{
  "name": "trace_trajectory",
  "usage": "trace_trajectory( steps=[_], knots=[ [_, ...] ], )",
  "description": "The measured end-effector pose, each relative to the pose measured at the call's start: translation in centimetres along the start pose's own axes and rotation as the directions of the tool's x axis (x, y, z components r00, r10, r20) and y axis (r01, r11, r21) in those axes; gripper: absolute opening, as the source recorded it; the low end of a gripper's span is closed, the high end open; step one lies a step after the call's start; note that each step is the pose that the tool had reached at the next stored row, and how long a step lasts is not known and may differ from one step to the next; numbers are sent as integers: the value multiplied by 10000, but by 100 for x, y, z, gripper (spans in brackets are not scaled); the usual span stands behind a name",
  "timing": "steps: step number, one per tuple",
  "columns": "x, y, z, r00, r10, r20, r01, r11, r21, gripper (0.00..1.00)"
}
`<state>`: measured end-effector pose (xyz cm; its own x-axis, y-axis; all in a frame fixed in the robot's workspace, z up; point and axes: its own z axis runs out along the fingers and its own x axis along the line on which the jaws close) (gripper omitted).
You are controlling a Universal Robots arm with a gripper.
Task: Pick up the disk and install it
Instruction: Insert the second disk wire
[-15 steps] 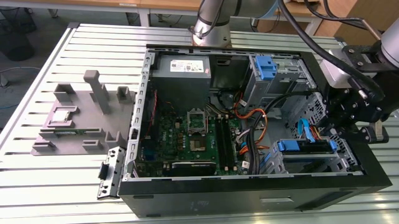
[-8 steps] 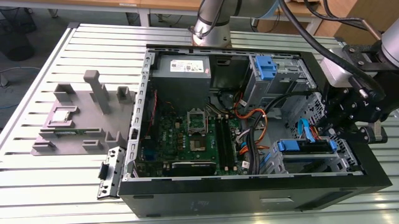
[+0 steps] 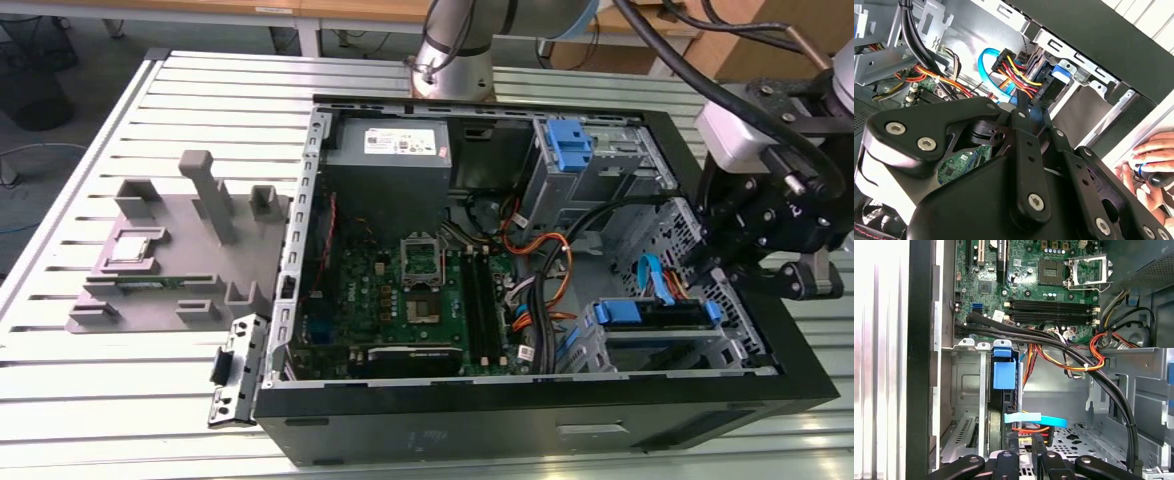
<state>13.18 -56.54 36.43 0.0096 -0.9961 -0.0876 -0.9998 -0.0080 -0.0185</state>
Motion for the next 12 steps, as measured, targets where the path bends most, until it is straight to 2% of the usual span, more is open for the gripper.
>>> trace_trajectory(
  steps=[12],
  knots=[
    [-33, 0, 1, 10000, 2, 0, -2, 10000, 0, 25]
  ],
)
